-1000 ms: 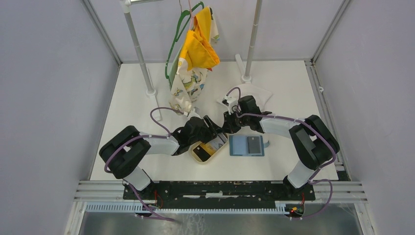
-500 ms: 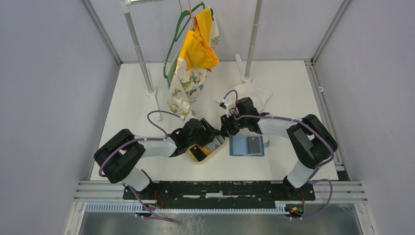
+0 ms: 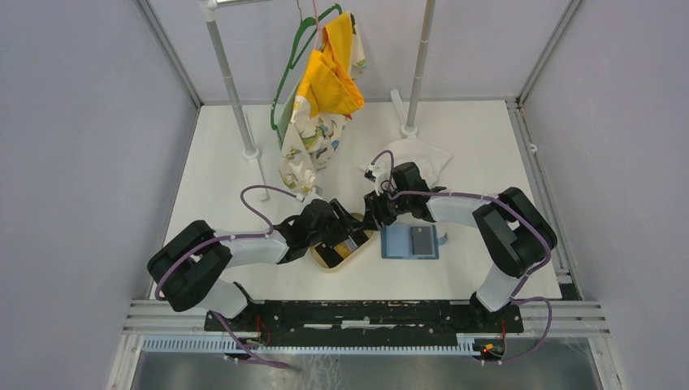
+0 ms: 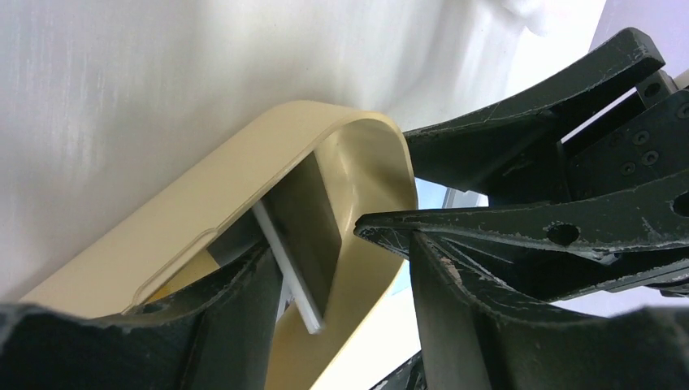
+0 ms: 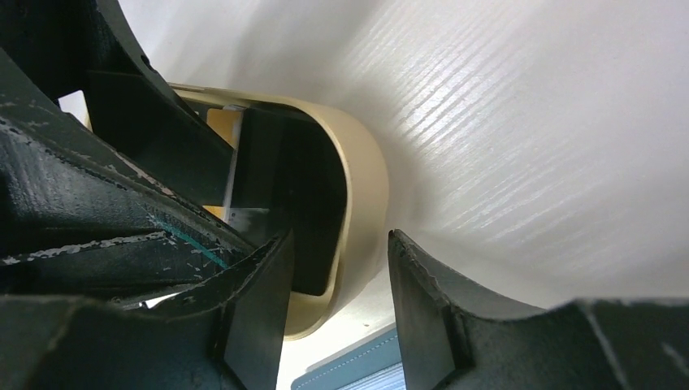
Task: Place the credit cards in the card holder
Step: Pick up the credit card from the storage box.
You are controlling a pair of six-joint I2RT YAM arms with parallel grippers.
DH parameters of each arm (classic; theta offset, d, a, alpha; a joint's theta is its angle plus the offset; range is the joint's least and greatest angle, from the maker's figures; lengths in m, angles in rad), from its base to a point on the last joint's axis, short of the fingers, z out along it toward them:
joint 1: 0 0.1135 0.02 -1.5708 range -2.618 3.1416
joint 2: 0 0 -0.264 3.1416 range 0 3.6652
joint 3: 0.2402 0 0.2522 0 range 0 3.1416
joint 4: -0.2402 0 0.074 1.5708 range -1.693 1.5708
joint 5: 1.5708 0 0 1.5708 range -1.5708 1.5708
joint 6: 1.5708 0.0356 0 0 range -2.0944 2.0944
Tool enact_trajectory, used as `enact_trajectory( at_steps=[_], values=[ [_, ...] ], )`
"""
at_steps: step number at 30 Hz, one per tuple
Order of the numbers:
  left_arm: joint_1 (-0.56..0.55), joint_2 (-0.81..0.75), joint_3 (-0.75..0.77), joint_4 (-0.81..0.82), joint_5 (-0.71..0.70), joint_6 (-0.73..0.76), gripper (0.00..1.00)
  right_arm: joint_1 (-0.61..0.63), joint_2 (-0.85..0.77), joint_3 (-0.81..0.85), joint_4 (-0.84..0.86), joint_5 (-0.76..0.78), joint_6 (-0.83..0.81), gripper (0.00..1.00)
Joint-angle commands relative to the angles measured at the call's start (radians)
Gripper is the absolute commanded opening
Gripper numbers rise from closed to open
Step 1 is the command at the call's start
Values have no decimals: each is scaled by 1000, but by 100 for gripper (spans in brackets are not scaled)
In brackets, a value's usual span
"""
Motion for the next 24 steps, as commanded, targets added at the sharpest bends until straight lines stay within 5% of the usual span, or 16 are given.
enact_trajectory(
  at_steps=[1, 15, 24],
  values=[
    [3, -42, -16, 23, -78, -16, 63, 24, -5, 10, 41, -152, 36, 53],
    [5, 0, -60, 210, -57, -63, 58, 23, -6, 15, 26, -125, 21, 52],
    [6, 22, -37, 170, -104, -91, 54, 24, -8, 18, 15, -107, 11, 53]
  ],
)
